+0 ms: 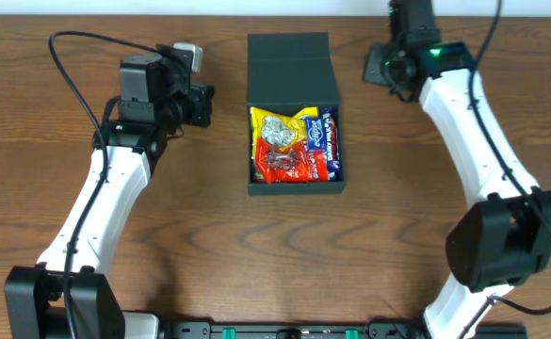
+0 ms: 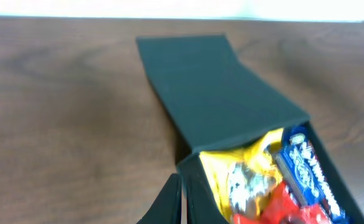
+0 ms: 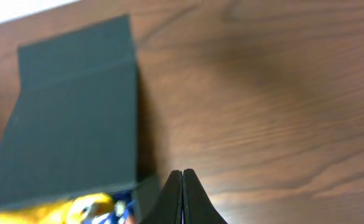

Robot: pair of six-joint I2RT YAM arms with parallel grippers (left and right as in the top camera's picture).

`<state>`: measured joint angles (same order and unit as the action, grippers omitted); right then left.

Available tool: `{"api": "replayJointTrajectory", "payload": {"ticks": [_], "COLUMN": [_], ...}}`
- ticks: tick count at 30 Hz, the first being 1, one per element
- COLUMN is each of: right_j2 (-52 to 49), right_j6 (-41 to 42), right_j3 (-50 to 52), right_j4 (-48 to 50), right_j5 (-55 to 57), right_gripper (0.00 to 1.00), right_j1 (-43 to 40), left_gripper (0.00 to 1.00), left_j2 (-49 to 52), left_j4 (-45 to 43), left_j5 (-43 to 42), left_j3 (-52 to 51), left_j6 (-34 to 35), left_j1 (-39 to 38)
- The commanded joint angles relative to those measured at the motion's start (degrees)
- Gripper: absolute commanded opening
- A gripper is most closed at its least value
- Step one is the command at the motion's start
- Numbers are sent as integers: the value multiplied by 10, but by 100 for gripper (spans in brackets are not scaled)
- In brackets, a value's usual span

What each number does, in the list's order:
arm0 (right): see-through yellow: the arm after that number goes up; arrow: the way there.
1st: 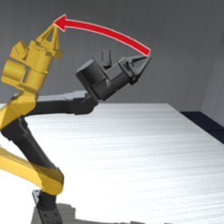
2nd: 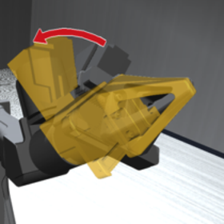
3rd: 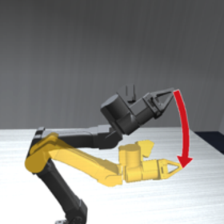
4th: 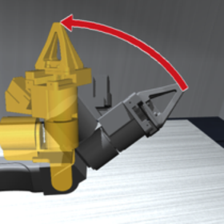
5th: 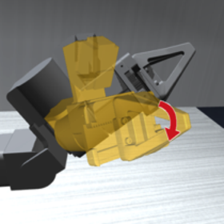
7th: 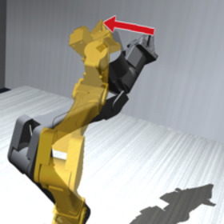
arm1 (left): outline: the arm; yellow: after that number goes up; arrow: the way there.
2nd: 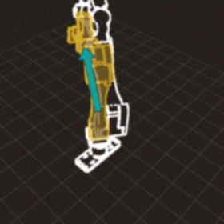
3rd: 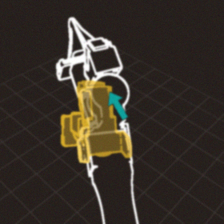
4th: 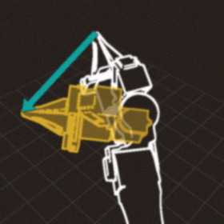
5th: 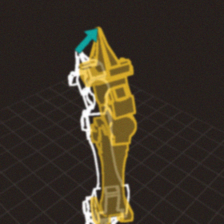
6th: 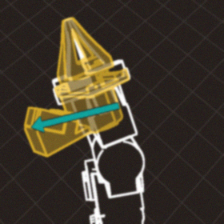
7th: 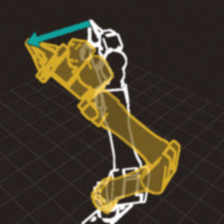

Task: Pack container
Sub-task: 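Raise both grippers to the box lid's back edge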

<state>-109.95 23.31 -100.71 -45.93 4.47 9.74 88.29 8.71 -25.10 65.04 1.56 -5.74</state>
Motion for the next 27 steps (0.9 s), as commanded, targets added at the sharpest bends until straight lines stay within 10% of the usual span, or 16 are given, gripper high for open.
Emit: {"api": "replayJointTrajectory", "payload": {"ticks": [1, 15, 27], "right_j2": [9, -66, -202], "right_j6": [-2, -19, 106], "right_j3": [2, 2, 2], "right_j4": [-2, 54, 135], "right_j5": [-28, -165, -305], "right_gripper": [8, 2, 2], "right_j1": [-9, -17, -38], "left_gripper": [6, 6, 6], "left_j2": [-6, 186, 468], "left_j4": [-22, -63, 151], "left_j5": [15, -32, -160], "left_j3": [-6, 87, 434], "left_j6": [25, 138, 155], "left_j1": [1, 32, 54]}}
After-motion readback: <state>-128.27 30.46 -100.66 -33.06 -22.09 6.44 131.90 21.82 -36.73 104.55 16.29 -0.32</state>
